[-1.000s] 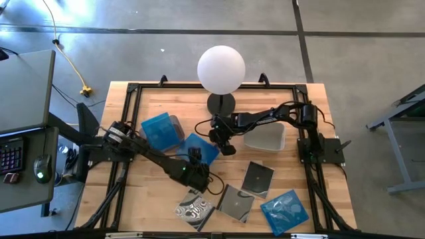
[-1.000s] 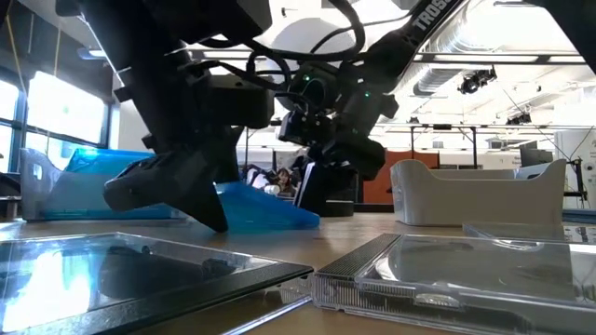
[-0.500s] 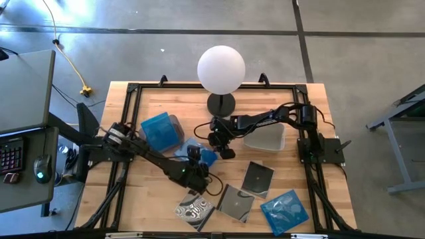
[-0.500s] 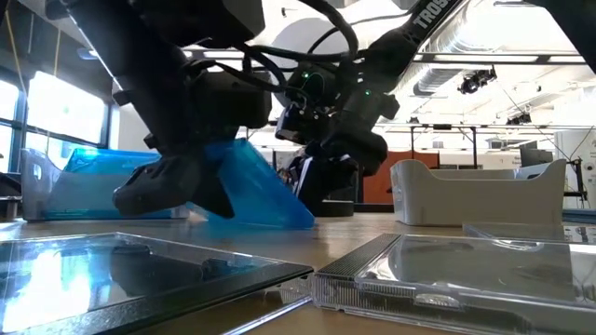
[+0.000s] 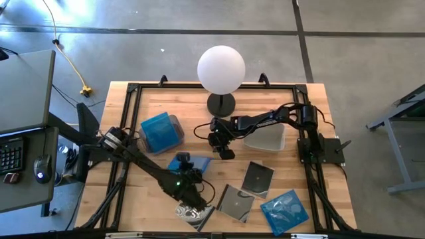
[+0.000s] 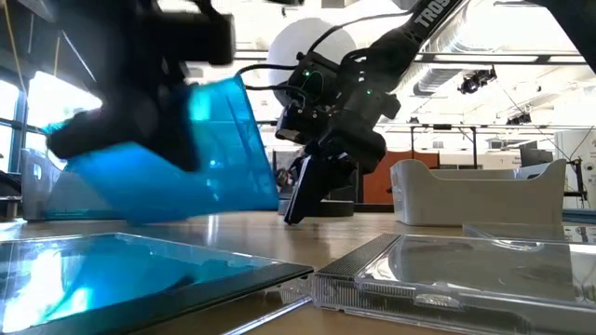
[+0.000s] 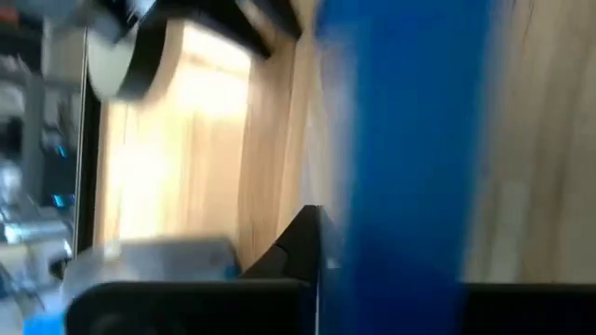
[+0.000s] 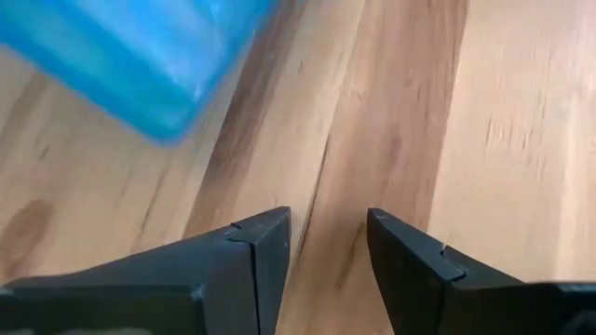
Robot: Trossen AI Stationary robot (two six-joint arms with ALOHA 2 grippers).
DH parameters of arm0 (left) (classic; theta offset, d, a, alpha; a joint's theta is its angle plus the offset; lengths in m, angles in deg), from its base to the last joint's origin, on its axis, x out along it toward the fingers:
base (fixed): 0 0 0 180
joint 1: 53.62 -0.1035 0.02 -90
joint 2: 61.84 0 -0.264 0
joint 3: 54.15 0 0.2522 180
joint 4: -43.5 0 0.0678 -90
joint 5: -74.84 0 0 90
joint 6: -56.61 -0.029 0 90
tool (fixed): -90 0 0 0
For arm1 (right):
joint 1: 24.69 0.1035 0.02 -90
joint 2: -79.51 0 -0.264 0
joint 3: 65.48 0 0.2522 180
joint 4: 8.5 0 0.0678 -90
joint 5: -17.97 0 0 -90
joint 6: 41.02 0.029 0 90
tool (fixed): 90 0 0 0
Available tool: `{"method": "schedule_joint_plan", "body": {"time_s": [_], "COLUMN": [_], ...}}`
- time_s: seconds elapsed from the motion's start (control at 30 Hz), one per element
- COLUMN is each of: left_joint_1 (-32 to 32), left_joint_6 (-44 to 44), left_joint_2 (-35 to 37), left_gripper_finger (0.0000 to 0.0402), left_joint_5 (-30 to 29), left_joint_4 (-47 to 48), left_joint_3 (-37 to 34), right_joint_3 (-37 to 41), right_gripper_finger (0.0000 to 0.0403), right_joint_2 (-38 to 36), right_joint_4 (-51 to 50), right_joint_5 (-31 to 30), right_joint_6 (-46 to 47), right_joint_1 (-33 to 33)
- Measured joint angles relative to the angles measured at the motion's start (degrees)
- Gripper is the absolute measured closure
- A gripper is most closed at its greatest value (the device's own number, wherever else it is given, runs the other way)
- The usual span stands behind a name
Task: Pick & place jewel cases by type
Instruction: Put the left blue cd case into the black bin
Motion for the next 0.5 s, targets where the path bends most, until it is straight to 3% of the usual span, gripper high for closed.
{"method": "schedule_joint_plan", "body": {"time_s": [0.17,0.33,0.5], "left_joint_1": [2.6,6.2,10.9], "left_joint_6": [12.7,25.2,25.4], "left_joint_2": [0.0,0.1,5.3], "left_gripper_finger": [0.0398,0.0397,0.0397], "left_joint_5": [4.4,4.3,-0.7], "left_joint_4": [13.2,30.1,29.9], "left_joint_3": [7.5,17.4,21.4], "right_joint_3": [0.2,0.0,0.0], "right_gripper_finger": [0.0265,0.0265,0.0265], "right_joint_2": [-1.3,-1.5,-1.7], "right_joint_4": [-0.6,-1.9,-3.4], "right_joint_5": [1.1,0.7,-1.4], "right_joint_6": [3.1,3.9,4.9], "right_joint_1": [1.0,2.4,4.4]}}
